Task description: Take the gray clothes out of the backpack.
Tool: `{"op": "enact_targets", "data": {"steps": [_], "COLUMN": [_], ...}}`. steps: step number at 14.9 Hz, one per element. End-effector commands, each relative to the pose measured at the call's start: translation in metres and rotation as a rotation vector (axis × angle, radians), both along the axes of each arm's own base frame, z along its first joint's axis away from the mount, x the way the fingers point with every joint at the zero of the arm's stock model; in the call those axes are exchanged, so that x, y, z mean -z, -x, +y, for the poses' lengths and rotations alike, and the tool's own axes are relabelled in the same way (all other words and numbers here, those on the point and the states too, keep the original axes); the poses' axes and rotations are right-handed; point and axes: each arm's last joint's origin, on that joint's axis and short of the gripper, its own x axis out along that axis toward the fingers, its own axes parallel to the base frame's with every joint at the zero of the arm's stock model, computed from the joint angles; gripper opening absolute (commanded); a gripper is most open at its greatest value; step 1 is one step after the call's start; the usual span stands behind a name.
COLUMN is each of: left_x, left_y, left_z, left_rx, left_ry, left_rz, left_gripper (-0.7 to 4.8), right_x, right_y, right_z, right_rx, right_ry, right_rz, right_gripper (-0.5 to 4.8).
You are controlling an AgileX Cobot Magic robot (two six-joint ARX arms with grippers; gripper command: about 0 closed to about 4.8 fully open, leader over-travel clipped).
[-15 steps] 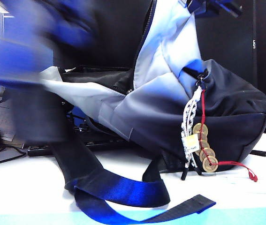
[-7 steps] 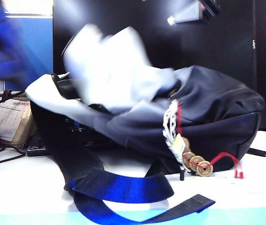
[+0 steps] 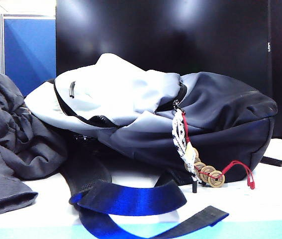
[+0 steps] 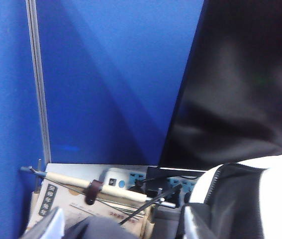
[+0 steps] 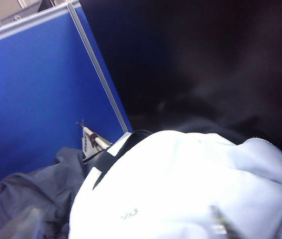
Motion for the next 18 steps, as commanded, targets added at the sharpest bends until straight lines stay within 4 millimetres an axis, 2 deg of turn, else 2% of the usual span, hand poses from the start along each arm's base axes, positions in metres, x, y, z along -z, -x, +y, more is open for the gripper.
{"op": "enact_targets", "data": {"steps": [1,2,3,7,8,10,12,13,16,18], "left_x": [-0.007,-0.006,-0.009,-0.039,-0.043,-0.041,-0.021,-0.011,0.015,0.043], "left_y": [0.005,0.007,0.014,0.074,0.088,0.103,0.113,0.122,0.161,0.180], "left_z": [-0.009,-0.012,-0.013,-0.026,-0.032,-0.051,-0.072,-0.078,-0.073,-0.065], "left_rx": [0.289,0.382,0.394,0.384,0.443,0.581,0.735,0.742,0.532,0.450], "left_ry": [0.126,0.133,0.084,-0.069,-0.082,-0.076,-0.034,-0.025,0.009,0.037], "left_rz": [-0.015,-0.003,-0.018,-0.189,-0.228,-0.258,-0.230,-0.224,-0.254,-0.281], "left_gripper": [3.04,1.33,0.08,-0.04,-0.04,-0.04,-0.04,-0.04,-0.04,-0.04], "right_x": [-0.006,-0.008,-0.013,-0.044,-0.051,-0.051,-0.037,-0.027,0.007,0.028], "right_y": [0.015,0.022,0.034,0.104,0.122,0.150,0.169,0.176,0.196,0.206], "right_z": [-0.006,-0.009,-0.015,-0.047,-0.054,-0.066,-0.075,-0.078,-0.088,-0.092], "right_rx": [-0.001,0.006,0.037,0.116,0.122,0.145,0.162,0.164,0.211,0.223], "right_ry": [0.037,0.067,0.090,0.137,0.113,0.084,0.055,0.027,-0.007,-0.021], "right_rz": [0.022,0.020,0.018,-0.131,-0.179,-0.239,-0.261,-0.255,-0.242,-0.267], "right_gripper": [-0.23,-0.08,-0.08,-0.07,-0.08,-0.08,-0.08,-0.08,-0.08,-0.08]}}
